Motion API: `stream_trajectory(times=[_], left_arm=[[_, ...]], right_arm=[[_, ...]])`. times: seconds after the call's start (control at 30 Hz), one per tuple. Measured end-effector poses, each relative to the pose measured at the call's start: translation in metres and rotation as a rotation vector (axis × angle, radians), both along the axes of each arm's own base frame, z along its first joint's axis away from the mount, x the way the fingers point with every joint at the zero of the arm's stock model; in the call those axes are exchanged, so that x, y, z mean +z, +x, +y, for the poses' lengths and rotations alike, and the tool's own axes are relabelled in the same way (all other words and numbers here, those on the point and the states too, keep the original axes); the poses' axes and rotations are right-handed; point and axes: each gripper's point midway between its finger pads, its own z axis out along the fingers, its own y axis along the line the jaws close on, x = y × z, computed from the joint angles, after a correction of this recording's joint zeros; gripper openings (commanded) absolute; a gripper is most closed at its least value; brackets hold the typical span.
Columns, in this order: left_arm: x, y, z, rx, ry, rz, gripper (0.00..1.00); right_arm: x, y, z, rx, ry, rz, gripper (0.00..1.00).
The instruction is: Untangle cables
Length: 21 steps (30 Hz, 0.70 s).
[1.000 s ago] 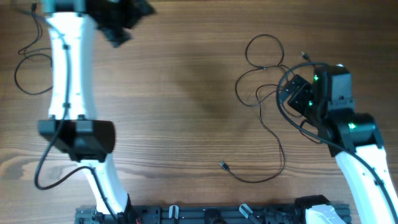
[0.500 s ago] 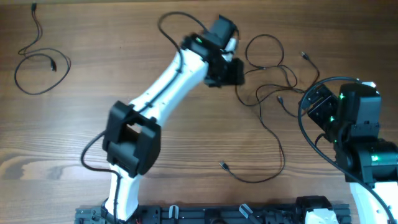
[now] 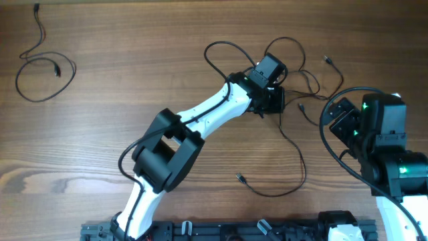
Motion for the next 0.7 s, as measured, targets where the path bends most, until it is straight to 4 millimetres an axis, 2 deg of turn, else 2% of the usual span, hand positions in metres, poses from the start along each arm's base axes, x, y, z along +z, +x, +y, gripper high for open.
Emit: stream_trajectory(times=[0.1, 0.2, 0.3, 0.47, 0.53, 0.63, 0.7], left_arm=[[-0.018, 0.003, -0.001, 0.019, 0.014, 0.01, 0.38], [-0.03, 0.006, -0.001, 0.03, 0.022, 0.009, 0.2], [-0.027, 0.011, -0.005, 0.039, 0.002, -0.01, 0.04], [-0.027, 0.013, -0.004, 0.048, 0.001, -0.013, 0.04], [-0.03, 0.014, 0.002, 0.057, 0.015, 0.001, 0.04], [-0.032, 0.021, 0.029, 0.091, 0.059, 0.039, 0.04], [-0.017, 0.037, 0.055, 0.127, 0.07, 0.033, 0.04]], right_arm=[[-0.001, -0.001, 0.0, 0.0, 0.0, 0.003, 1.0], [-0.001, -0.001, 0.0, 0.0, 0.0, 0.004, 1.0], [0.0, -0.001, 0.0, 0.0, 0.0, 0.003, 1.0], [-0.004, 0.001, 0.005, 0.017, 0.024, 0.016, 1.0], [-0.007, 0.003, 0.008, 0.029, 0.039, 0.028, 1.0], [-0.018, 0.008, 0.016, 0.053, 0.074, 0.075, 1.0], [-0.027, 0.014, 0.023, 0.07, 0.106, 0.105, 1.0]])
